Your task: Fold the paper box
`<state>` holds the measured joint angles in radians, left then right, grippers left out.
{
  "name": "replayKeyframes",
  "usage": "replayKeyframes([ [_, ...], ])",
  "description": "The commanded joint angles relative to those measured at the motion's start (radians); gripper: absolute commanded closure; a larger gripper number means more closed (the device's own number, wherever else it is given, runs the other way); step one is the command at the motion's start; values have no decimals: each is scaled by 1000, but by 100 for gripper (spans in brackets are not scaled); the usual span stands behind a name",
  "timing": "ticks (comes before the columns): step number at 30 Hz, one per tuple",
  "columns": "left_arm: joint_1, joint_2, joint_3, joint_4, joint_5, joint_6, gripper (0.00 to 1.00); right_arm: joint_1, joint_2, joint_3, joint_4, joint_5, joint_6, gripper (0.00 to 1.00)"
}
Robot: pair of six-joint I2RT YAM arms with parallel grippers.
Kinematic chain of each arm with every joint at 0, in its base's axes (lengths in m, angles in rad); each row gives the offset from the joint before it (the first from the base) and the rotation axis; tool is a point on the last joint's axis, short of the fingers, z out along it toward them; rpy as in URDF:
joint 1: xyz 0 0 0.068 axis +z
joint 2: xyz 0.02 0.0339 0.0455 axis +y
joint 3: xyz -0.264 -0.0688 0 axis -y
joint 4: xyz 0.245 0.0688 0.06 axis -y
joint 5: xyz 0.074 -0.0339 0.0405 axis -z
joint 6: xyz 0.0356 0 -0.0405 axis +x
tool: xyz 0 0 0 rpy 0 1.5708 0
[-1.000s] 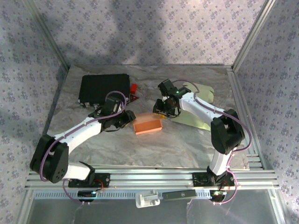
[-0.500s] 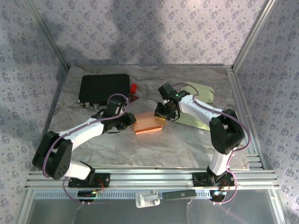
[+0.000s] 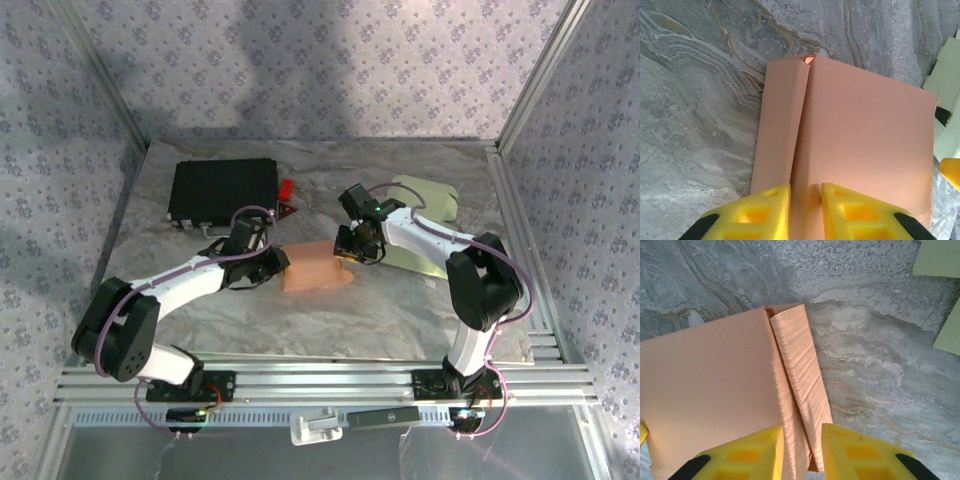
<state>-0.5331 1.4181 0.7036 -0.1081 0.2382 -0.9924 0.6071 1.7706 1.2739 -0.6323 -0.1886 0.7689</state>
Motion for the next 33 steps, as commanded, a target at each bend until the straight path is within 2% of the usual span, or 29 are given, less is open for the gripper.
replayKeyframes([
  [1, -6, 15, -11, -11, -25, 24, 78, 11, 4, -9, -17, 40, -13, 73],
  [10, -7, 0, -6, -36, -34, 54, 78, 26, -14, -30, -16, 90, -28, 72],
  [16, -4, -94, 44, -136, -67, 111, 62, 42, -91, -73, 7, 132, -53, 68],
  [20, 43, -57, 55, -118, 32, 154, 56, 53, -116, -138, 56, 96, -62, 63],
  [24, 69, -20, 58, -107, 78, 183, 54, 67, -114, -153, 90, 65, -60, 58],
  [33, 86, 54, 45, -58, 115, 210, 57, 81, -103, -140, 118, 27, -59, 54],
])
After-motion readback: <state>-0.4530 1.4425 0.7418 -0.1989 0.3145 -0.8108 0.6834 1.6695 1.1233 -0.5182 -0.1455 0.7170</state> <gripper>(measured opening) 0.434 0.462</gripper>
